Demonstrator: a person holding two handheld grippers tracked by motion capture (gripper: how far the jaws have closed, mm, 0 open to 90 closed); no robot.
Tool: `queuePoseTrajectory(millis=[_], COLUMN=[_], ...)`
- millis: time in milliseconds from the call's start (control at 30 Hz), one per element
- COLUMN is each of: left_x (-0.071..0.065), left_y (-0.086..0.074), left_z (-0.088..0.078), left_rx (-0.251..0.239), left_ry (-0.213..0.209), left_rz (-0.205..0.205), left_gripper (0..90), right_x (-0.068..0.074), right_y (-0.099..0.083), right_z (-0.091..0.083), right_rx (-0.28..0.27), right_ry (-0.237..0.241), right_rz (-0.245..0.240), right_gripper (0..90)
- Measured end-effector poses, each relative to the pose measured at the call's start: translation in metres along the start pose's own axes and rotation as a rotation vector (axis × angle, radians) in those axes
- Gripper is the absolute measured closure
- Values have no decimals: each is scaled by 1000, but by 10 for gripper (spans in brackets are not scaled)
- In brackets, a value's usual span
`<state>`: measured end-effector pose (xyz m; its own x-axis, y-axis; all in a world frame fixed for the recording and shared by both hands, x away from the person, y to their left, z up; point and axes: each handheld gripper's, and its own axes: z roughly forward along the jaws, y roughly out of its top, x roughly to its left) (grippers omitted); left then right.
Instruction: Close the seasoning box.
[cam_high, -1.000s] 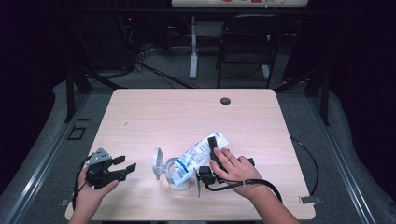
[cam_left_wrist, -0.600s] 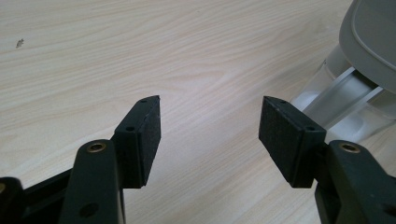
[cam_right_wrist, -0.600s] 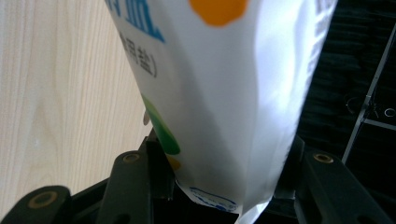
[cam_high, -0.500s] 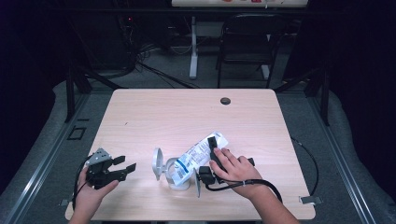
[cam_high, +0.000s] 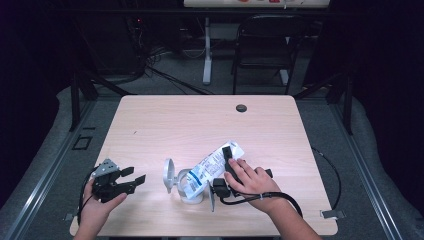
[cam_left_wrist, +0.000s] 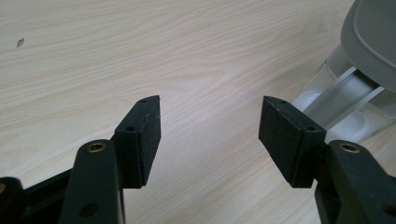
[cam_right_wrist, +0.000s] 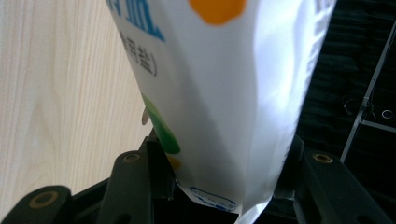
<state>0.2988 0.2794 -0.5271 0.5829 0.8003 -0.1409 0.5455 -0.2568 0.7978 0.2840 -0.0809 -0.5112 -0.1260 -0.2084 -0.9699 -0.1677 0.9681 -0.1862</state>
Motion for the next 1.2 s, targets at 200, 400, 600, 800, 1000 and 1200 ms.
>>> queuePoseTrajectory(millis=[200,400,600,800,1000,1200], left_x=[0,0,0,0,0,0], left_y=[0,0,0,0,0,0], left_z=[0,0,0,0,-1,0], left_rx=[-1,-1,-1,-1,-1,-2], left_ry=[-1,0,0,0,0,0], left_rz=[1,-1,-1,-2,-2,-2], left_gripper=[393,393,393,393,393,393], right_x=[0,-1,-2,-2,-2,-2], right_y=[0,0,0,0,0,0], right_z=[0,-1,-1,-1,-1,-2], right_rx=[-4,3,-2,-3,-4,-2], right_ry=[-3,-2,-1,-2,-1,-3], right_rz=[-4,-9,-15,-16,-19,-22], right_gripper=[542,543,544,546,548,550])
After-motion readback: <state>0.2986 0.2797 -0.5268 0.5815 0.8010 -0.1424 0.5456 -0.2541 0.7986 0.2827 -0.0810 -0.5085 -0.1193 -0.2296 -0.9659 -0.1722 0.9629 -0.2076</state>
